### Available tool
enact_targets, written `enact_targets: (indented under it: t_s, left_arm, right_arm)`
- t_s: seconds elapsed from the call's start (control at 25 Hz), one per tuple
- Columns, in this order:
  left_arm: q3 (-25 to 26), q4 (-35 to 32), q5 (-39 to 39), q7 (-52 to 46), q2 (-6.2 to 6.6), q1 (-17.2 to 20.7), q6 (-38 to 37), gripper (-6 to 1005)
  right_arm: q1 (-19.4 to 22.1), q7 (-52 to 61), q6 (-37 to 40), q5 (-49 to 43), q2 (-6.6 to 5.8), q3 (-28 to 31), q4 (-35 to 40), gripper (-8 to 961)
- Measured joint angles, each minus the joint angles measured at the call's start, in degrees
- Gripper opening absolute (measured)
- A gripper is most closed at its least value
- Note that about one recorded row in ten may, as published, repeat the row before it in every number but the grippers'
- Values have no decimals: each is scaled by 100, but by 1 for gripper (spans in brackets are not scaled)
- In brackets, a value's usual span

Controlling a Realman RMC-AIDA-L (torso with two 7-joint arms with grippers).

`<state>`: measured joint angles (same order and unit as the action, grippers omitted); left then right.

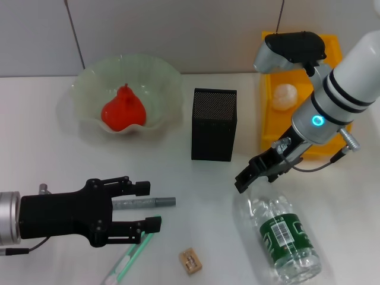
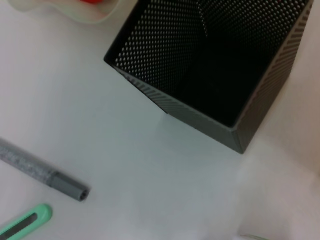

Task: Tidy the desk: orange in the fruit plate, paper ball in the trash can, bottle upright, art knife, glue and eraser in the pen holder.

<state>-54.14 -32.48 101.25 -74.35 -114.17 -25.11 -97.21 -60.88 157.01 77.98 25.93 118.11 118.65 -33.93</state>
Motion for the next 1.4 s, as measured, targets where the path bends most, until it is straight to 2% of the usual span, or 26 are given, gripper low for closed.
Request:
enact_targets:
  t_s: [0.56, 0.88, 1.12, 1.4]
  left_arm:
    - [-10, -1, 0, 29, 5, 6, -9, 808]
    - [-10, 20, 0, 72, 0, 12, -9, 808]
    - [-9, 28, 0, 77, 0, 21, -11, 808]
    - [10, 13, 0, 79, 0, 32, -21, 809]
  right_arm:
    - [19, 101, -109, -12, 19, -33, 89, 802]
    - [33, 109, -108, 0, 19, -17, 89, 640]
    - [41, 109, -147, 0, 19, -12, 89, 454]
    - [42, 64, -177, 0, 19, -26, 44, 430]
